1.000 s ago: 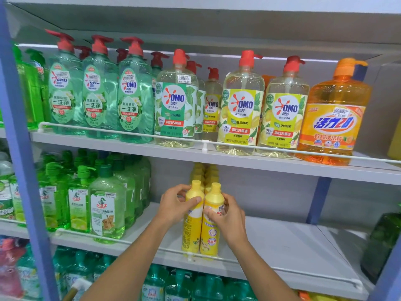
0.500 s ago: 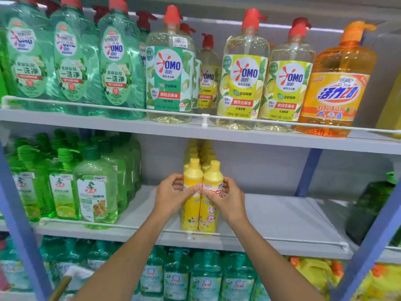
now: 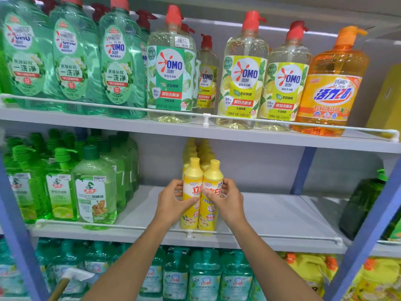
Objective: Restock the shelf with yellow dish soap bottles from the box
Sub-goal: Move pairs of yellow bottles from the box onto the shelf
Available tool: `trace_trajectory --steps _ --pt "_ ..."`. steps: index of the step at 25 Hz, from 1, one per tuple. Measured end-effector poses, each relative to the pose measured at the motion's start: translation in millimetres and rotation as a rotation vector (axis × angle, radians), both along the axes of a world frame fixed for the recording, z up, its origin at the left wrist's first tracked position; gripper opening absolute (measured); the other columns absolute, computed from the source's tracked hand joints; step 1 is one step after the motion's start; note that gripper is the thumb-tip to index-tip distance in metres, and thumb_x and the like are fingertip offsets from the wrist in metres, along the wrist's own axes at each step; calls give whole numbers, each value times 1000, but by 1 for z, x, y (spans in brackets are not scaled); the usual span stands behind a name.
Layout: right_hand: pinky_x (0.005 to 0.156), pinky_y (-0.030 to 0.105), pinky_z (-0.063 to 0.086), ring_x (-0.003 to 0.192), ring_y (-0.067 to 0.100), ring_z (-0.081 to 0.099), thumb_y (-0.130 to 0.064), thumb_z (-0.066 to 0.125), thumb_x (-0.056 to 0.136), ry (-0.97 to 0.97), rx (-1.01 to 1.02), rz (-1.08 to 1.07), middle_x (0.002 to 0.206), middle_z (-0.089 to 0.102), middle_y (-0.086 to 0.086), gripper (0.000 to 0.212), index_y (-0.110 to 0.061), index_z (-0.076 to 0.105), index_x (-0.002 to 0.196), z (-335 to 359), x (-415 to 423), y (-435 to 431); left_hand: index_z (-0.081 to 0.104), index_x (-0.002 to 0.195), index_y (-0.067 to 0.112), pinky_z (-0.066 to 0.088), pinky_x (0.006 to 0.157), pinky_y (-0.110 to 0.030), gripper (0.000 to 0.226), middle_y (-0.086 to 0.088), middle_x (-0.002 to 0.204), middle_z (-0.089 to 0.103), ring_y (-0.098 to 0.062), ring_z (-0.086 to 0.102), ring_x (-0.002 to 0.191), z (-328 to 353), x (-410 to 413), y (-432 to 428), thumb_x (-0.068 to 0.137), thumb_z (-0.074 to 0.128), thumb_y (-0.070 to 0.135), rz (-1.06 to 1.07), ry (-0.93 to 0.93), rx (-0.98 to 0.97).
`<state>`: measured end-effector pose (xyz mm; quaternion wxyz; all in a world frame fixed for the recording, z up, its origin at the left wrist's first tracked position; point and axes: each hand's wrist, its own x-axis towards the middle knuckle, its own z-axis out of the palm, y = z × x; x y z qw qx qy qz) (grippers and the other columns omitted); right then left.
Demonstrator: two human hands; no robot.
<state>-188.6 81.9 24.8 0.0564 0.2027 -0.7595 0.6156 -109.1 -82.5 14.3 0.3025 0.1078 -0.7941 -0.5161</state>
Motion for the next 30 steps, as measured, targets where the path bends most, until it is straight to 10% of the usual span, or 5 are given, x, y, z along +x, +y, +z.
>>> trace_trajectory --steps 17,23,30 --pt "88 21 56 100 5 67 -25 91 74 22 179 19 117 71 -4 63 -16 59 127 -52 4 9 69 120 20 59 91 -39 49 8 107 76 -9 71 99 -23 6 -4 75 88 22 -95 -83 51" --pt "82 11 53 99 -1 67 -27 91 73 23 163 23 115 71 -7 63 -16 61 128 -54 4 8 62 122 24 49 69 -9 53 11 109 70 1 63 97 -24 10 12 75 87 20 -27 -52 56" --pt "82 11 53 99 -3 65 -25 90 74 -1 135 46 115 71 -6 62 -16 61 128 -53 5 9 65 124 21 56 83 -24 53 10 112 73 -10 66 106 -25 9 -6 76 87 24 -92 -100 12"
